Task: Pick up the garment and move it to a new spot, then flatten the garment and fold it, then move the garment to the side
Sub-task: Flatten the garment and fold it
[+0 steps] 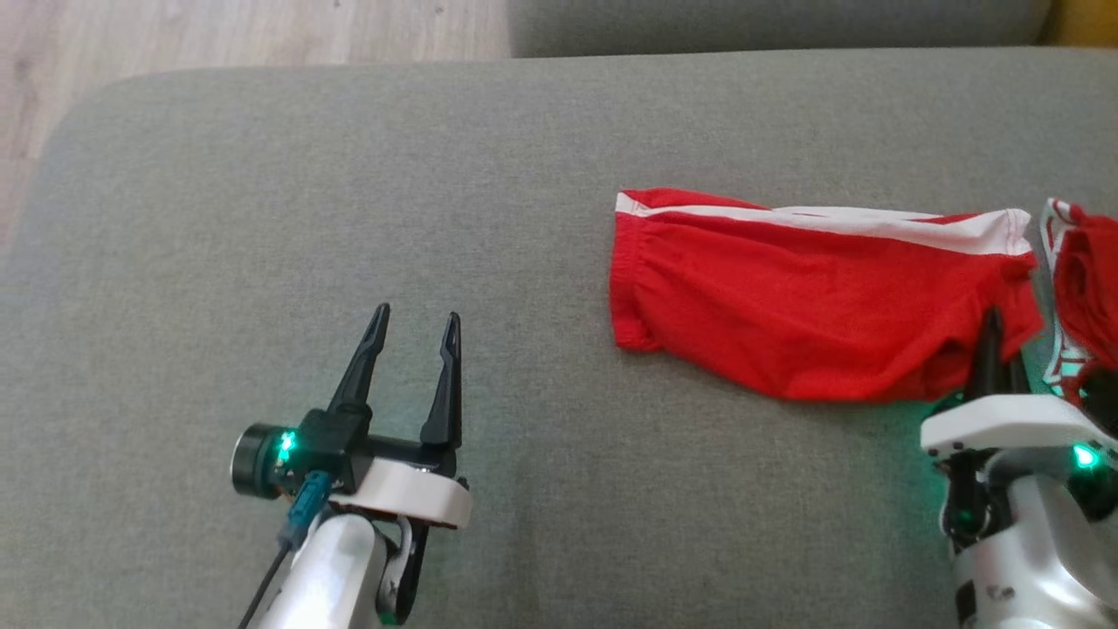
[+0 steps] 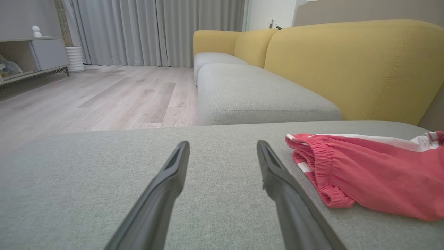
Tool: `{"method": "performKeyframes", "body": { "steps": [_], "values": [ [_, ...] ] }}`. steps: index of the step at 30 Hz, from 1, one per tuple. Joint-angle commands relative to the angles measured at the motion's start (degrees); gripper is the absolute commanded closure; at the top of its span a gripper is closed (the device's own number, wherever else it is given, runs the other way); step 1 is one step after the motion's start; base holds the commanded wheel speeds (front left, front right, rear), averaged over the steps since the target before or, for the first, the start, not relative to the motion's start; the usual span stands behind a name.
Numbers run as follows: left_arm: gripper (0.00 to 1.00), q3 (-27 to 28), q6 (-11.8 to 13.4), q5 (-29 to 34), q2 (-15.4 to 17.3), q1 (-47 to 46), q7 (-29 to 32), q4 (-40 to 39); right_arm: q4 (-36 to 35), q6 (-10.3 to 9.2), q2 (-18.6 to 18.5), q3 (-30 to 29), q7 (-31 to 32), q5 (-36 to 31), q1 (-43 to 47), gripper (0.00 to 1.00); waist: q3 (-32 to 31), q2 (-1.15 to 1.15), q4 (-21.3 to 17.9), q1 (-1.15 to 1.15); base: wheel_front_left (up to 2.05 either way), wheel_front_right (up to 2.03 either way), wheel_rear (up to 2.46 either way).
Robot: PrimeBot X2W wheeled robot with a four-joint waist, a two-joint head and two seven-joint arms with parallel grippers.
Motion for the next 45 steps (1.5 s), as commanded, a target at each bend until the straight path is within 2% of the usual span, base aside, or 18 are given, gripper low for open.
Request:
{"method": "performKeyframes", "body": {
  "steps": [1, 6, 10, 26, 34, 35, 36, 42, 45],
  "values": [
    [0.00, 1.41, 0.08, 0.09, 0.43, -0.51, -0.46, -1.45, -1.62, -0.04, 0.08, 2.04, -0.73, 0.41, -2.69, 1.00, -0.40, 0.00, 0.38, 0.00, 0.00, 0.00, 0.00],
    [0.00, 0.41, 0.53, 1.64, 0.44, -0.44, -0.46, -1.00, -2.62, -0.04, 0.08, 6.00, -0.81, 1.78, -4.35, 1.00, -2.05, 0.00, 2.09, 0.00, 0.00, 0.00, 0.00],
    [0.00, 0.17, 0.64, 0.42, 0.44, -0.16, -0.46, -1.24, -3.19, -0.04, 0.09, 9.96, -0.65, 3.62, -5.94, 1.00, -3.12, 0.00, 3.92, 0.00, 0.00, 0.00, 0.00],
    [0.00, 0.18, 0.63, 0.03, 0.44, 0.48, -0.46, -0.42, -2.39, -0.04, 0.09, 32.01, -0.68, 9.39, -11.41, 1.00, -3.61, 0.00, 10.25, 0.00, 0.00, 0.00, 0.00],
    [0.00, 0.56, 0.89, -0.05, 0.44, 0.60, -0.46, -0.89, 5.24, -0.04, 0.09, 41.33, -0.60, 4.61, -12.24, 1.00, -3.22, 0.00, 10.45, 0.00, 0.00, 0.00, 0.00],
    [0.00, 0.58, 0.90, -0.04, 0.44, 0.64, -0.46, -0.86, 6.44, -0.04, 0.09, 42.48, -0.60, 3.67, -12.50, 0.64, -3.20, 0.00, 10.29, 0.00, 0.00, 0.00, 0.00],
    [0.00, 0.61, 0.93, -0.03, 0.44, 0.67, -0.46, -0.85, 7.59, -0.04, 0.09, 43.38, -0.62, 2.73, -12.78, 0.00, -3.20, 0.00, 10.07, 0.00, 0.00, 0.00, 0.00],
    [0.00, 1.24, 0.93, -0.22, 0.44, 0.50, -0.46, -2.43, 9.05, -0.04, 0.09, 47.70, -0.83, 1.22, -13.46, 0.00, -3.41, 0.00, 7.67, 0.00, 0.00, 0.00, 0.00],
    [0.00, 1.68, 0.88, -0.29, 0.43, 0.51, -0.46, -3.15, 8.24, -0.04, 0.09, 46.74, -0.89, 0.93, -13.35, 0.00, -3.72, 0.00, 6.54, 0.00, 0.00, 0.00, 0.00]
  ]
}}
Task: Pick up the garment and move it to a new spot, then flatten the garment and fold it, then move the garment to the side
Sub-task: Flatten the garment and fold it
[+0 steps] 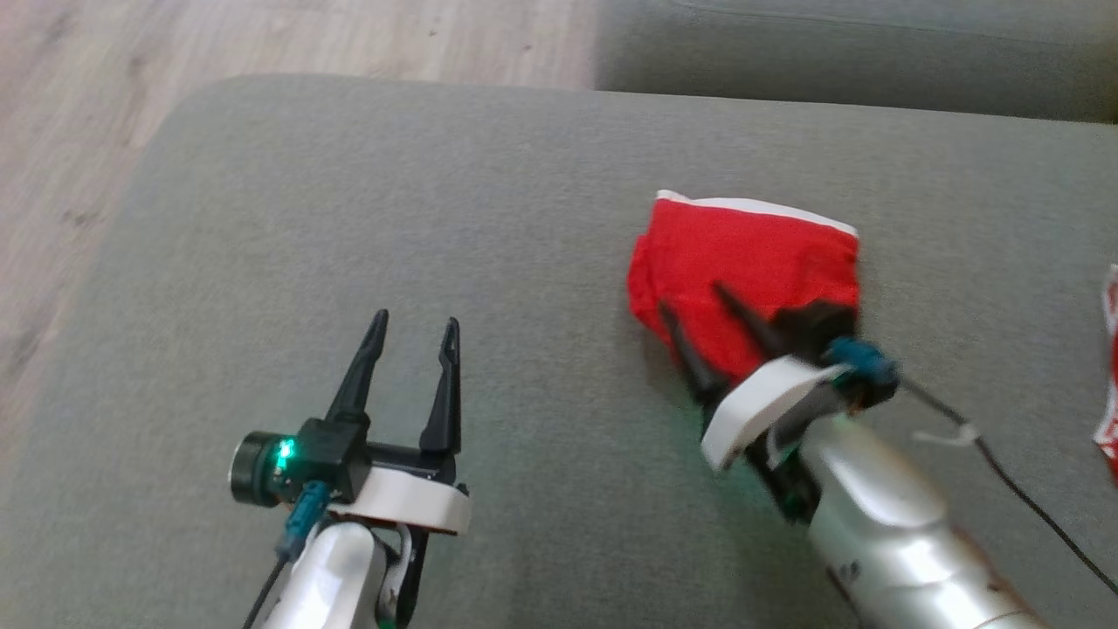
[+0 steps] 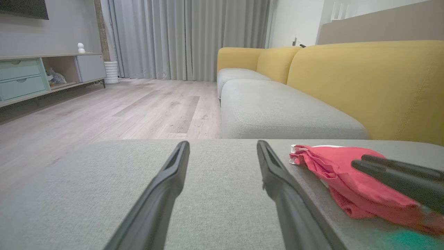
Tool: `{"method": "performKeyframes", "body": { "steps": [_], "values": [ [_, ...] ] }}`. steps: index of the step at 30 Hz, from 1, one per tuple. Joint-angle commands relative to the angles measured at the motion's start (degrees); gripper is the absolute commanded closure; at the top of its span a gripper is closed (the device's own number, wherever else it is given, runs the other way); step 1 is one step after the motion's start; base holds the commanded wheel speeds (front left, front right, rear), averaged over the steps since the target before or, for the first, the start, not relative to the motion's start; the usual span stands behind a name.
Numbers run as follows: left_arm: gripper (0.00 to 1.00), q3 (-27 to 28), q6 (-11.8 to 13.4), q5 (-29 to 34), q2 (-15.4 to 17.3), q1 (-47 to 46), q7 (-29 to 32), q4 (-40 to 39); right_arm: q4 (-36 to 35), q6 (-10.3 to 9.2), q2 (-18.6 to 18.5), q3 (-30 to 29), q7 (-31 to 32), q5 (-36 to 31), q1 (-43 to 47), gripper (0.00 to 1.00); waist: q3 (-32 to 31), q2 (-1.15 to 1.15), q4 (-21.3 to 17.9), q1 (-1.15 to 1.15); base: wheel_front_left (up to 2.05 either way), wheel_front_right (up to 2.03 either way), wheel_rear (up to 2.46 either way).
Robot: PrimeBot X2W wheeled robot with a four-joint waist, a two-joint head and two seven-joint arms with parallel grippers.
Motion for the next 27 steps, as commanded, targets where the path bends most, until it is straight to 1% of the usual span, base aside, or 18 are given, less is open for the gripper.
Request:
{"method": "performKeyframes", "body": {
  "steps": [1, 4, 5, 9, 11, 16, 18, 21, 25, 26, 27],
  "values": [
    [0.00, 2.28, 0.29, -0.26, 0.42, -0.87, -0.46, -2.12, -2.77, -0.04, 0.41, -1.14, -0.76, 0.32, -1.48, 0.00, -0.46, 0.00, -1.26, 0.00, 0.00, 0.00, 0.00],
    [0.00, 2.91, 0.35, -0.55, 0.42, -1.12, -0.46, -3.17, -8.30, -0.04, -0.23, -7.59, -0.78, 0.01, 0.52, 0.00, -1.04, 0.00, -3.27, 0.00, 0.00, 0.00, 0.00],
    [0.00, 3.37, 0.36, -0.59, 0.42, -1.25, -0.46, -3.74, -12.58, -0.04, -0.98, -11.90, -0.78, -1.47, 2.86, 0.00, -1.44, 0.00, -4.82, 0.00, 0.00, 0.00, 0.00],
    [0.00, 4.22, 0.38, -0.79, 0.42, -1.43, -0.46, -4.75, -20.40, -0.04, -2.42, -19.40, -0.79, -6.97, 8.94, 0.00, -2.26, 0.00, -7.76, 0.00, 0.00, 0.00, 0.00],
    [0.00, 4.75, 0.58, -0.90, 0.42, -1.28, -0.46, -5.21, -23.57, -0.04, -2.37, -22.79, -0.79, -9.97, 12.13, 0.00, -2.45, 0.00, -9.21, 0.00, 0.00, 0.00, 0.00],
    [0.00, 5.06, 0.44, -0.83, 0.42, -0.82, -0.46, -5.06, -30.12, -0.04, -0.67, -30.89, -0.79, -14.99, 19.42, 0.00, -2.41, 0.00, -11.60, 0.00, 0.00, 0.00, 0.00],
    [0.00, 4.90, 0.34, -0.92, 0.42, -0.60, -0.46, -4.79, -31.49, -0.04, -0.08, -32.31, -0.79, -16.39, 21.68, 0.00, -2.19, 0.00, -12.03, 0.00, 0.00, 0.00, 0.00],
    [0.00, 4.39, 0.17, -0.95, 0.42, -0.59, -0.46, -4.54, -32.57, -0.04, 0.31, -32.84, -0.79, -17.38, 23.08, 0.00, -1.30, 0.00, -12.14, 0.00, 0.00, 0.00, 0.00],
    [0.00, 3.81, -0.21, -0.79, 0.42, -1.47, -0.46, -4.46, -33.14, -0.04, 0.39, -32.66, -0.79, -16.29, 21.56, 0.00, 0.67, 0.00, -10.84, 0.00, 0.00, 0.00, 0.00],
    [0.00, 3.72, -0.28, -0.73, 0.42, -1.77, -0.46, -4.43, -33.05, -0.04, 0.40, -32.43, -0.79, -16.10, 20.76, 0.02, 1.25, 0.00, -10.33, 0.00, 0.00, 0.00, 0.00],
    [0.00, 3.63, -0.34, -0.68, 0.42, -2.05, -0.46, -4.40, -32.86, -0.04, 0.40, -32.19, -0.79, -16.09, 19.77, 0.65, 1.90, 0.00, -9.80, 0.00, 0.00, 0.00, 0.00]
  ]
}}
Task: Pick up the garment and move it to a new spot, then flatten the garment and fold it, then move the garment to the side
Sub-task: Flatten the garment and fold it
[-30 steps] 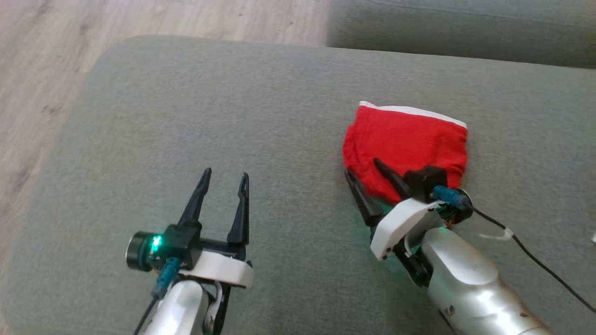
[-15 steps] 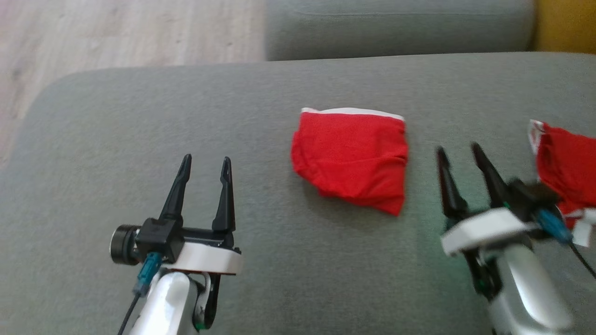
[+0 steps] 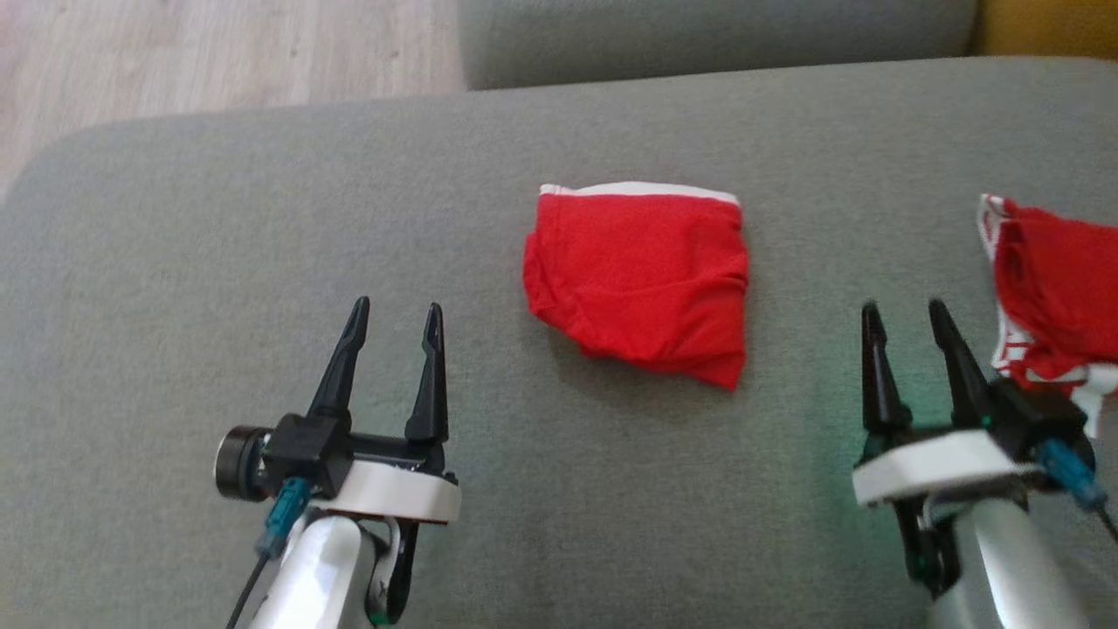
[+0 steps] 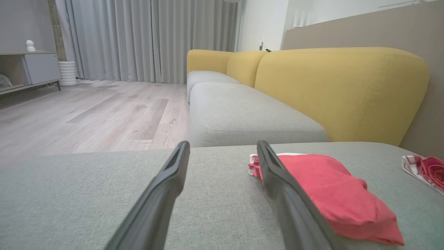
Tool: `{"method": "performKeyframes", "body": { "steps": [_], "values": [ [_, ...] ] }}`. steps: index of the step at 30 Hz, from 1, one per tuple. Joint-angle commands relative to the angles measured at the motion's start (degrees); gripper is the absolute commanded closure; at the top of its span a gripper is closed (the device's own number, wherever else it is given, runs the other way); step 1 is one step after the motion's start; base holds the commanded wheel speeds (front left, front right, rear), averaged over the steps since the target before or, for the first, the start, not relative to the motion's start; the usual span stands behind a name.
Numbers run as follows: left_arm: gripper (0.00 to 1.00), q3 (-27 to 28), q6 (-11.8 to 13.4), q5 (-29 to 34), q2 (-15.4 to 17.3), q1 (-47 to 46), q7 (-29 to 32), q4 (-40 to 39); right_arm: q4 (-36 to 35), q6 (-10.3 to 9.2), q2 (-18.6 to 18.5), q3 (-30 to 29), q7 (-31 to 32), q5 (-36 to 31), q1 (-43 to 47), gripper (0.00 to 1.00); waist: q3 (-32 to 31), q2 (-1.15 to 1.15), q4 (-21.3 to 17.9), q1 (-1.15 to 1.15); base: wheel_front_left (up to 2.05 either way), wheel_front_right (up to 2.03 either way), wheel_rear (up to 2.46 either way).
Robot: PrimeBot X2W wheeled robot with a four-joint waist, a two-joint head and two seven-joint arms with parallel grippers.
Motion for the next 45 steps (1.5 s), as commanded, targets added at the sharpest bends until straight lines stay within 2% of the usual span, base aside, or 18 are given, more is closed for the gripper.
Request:
{"method": "performKeyframes", "body": {
  "steps": [1, 7, 12, 16, 21, 24, 31, 40, 45],
  "values": [
    [0.00, 1.28, -0.11, 0.12, 0.41, -2.68, -0.46, -1.66, -1.67, -0.04, -0.10, 1.98, -0.61, -0.10, -4.34, 1.00, 1.83, 0.00, 1.67, 0.00, 0.00, 0.00, 0.00],
    [0.00, 0.39, -0.24, -0.12, 0.41, -4.58, -0.46, -1.80, 3.74, -0.04, -0.09, 3.44, 0.40, -2.61, -13.04, 1.00, 5.93, 0.00, 5.88, 0.00, 0.00, 0.00, 0.00],
    [0.00, -0.46, -0.27, -0.55, 0.41, -5.92, -0.46, -1.93, 13.76, -0.04, -0.09, 3.55, 2.64, -4.56, -20.58, 1.00, 8.62, 0.00, 8.69, 0.00, 0.00, 0.00, 0.00],
    [0.00, -0.89, 0.13, -1.01, 0.41, -6.80, -0.46, -1.92, 24.18, -0.04, -0.09, 5.62, 4.76, -1.41, -24.50, 1.00, 9.46, 0.00, 10.00, 0.00, 0.00, 0.00, 0.00],
    [0.00, -1.36, 0.52, -1.53, 0.41, -7.34, -0.46, -1.90, 30.67, -0.04, -0.15, 8.44, 2.09, -2.73, -26.44, 1.00, 9.31, 0.00, 10.68, 0.00, 0.00, 0.00, 0.00],
    [0.00, -1.11, 0.74, -1.59, 0.41, -7.27, -0.46, -1.71, 30.66, -0.04, -0.12, 10.35, 0.04, -1.60, -27.93, 1.00, 8.60, 0.00, 10.42, 0.00, 0.00, 0.00, 0.00],
    [0.00, -1.57, 0.96, -2.18, 0.41, -6.66, -0.46, -1.38, 25.08, -0.04, -0.10, 20.77, -0.58, 3.89, -28.31, 1.00, 6.42, 0.00, 10.14, 0.00, 0.00, 0.00, 0.00],
    [0.00, -2.29, 0.96, -2.37, 0.41, -6.67, -0.46, -0.94, 31.71, -0.04, -0.09, 36.16, -0.27, 10.27, -27.25, 1.00, 5.80, 0.00, 11.38, 0.00, 0.00, 0.00, 0.00],
    [0.00, -1.70, 0.94, -2.16, 0.41, -6.34, -0.46, -0.59, 31.89, -0.04, -0.09, 41.74, -0.43, 14.72, -27.46, 1.00, 5.37, 0.00, 11.27, 0.00, 0.00, 0.00, 0.00]
  ]
}}
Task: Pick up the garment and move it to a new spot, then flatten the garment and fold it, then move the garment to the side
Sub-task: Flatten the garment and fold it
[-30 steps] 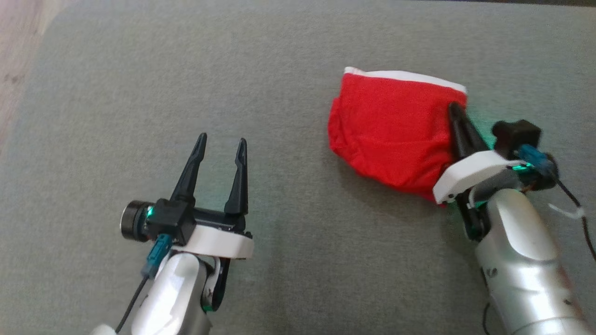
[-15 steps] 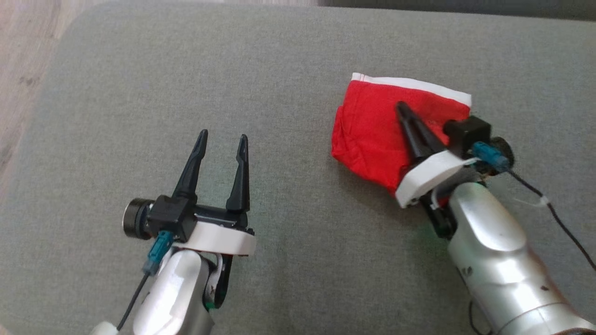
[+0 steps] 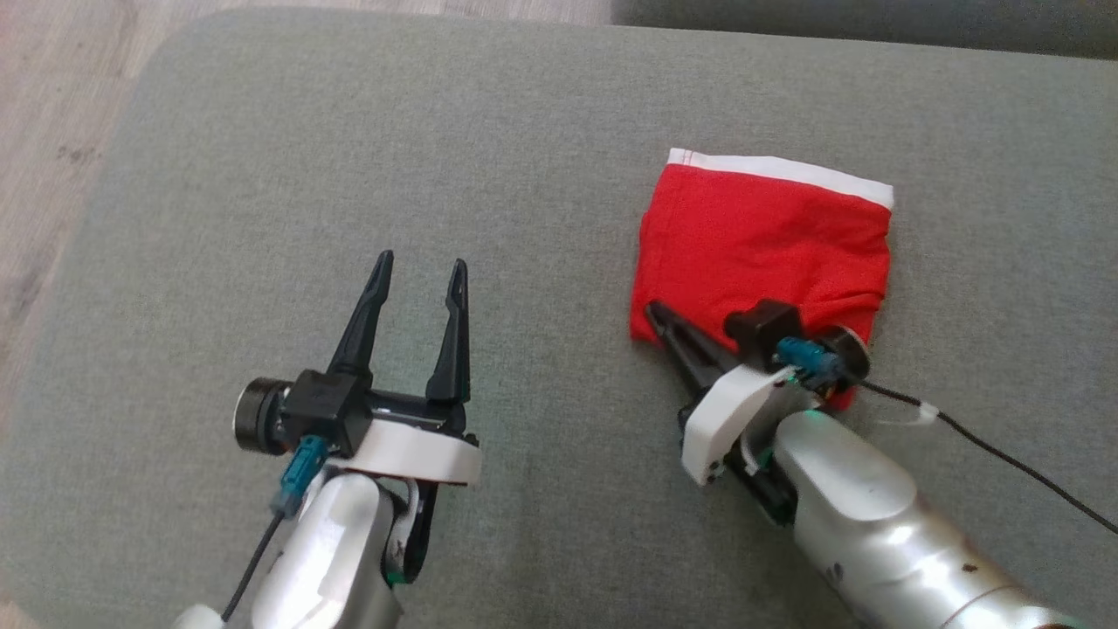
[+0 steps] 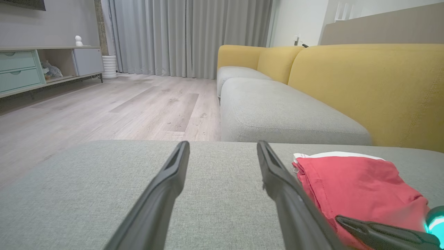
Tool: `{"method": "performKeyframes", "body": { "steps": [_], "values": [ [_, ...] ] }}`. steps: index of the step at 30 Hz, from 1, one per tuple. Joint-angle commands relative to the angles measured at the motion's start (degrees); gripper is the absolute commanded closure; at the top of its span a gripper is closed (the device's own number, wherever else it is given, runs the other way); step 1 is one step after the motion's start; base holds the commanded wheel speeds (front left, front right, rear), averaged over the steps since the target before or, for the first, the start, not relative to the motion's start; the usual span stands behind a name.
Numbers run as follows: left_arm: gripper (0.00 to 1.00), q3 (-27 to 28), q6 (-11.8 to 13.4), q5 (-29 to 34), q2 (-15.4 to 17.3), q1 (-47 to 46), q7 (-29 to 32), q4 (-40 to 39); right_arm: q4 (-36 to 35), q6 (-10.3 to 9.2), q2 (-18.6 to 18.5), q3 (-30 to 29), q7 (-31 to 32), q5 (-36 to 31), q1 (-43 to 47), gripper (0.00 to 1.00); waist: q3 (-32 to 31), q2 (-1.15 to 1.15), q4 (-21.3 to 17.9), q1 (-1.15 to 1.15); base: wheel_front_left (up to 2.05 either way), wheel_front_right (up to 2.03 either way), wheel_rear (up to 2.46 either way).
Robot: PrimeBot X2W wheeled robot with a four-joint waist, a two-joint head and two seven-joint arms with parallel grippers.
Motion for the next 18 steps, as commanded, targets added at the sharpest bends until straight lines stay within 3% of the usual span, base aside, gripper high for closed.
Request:
{"method": "performKeyframes", "body": {
  "steps": [1, 6, 10, 16, 18],
  "values": [
    [0.00, 2.00, 0.25, 0.16, 0.43, -0.89, -0.46, -1.36, -1.31, -0.04, 0.92, 2.38, -0.46, 1.40, -0.68, 1.00, -0.33, 0.00, -0.27, 0.00, 0.00, 0.00, 0.00],
    [0.00, 2.33, 0.36, 0.25, 0.43, -0.37, -0.46, -1.21, -1.04, -0.04, 0.92, 9.48, 0.21, 5.36, -0.39, 1.00, -1.51, 0.00, -1.56, 0.00, 0.00, 0.00, 0.00],
    [0.00, 2.90, 0.43, 0.55, 0.43, 0.13, -0.46, -1.30, -1.45, -0.04, 0.93, 10.16, -0.34, 7.45, -1.46, 1.00, -2.63, 0.00, -3.56, 0.00, 0.00, 0.00, 0.00],
    [0.00, 3.94, 0.34, 1.09, 0.43, 0.84, -0.46, -1.56, -5.83, -0.04, -0.44, 0.27, -0.60, 5.17, -2.04, 1.00, -4.18, 0.00, -6.87, 0.00, 0.00, 0.00, 0.00],
    [0.00, 4.41, 0.35, 1.24, 0.43, 1.21, -0.46, -1.66, -9.18, -0.04, -1.92, -7.23, -0.61, 1.54, -0.54, 1.00, -4.88, 0.00, -8.19, 0.00, 0.00, 0.00, 0.00]
  ]
}}
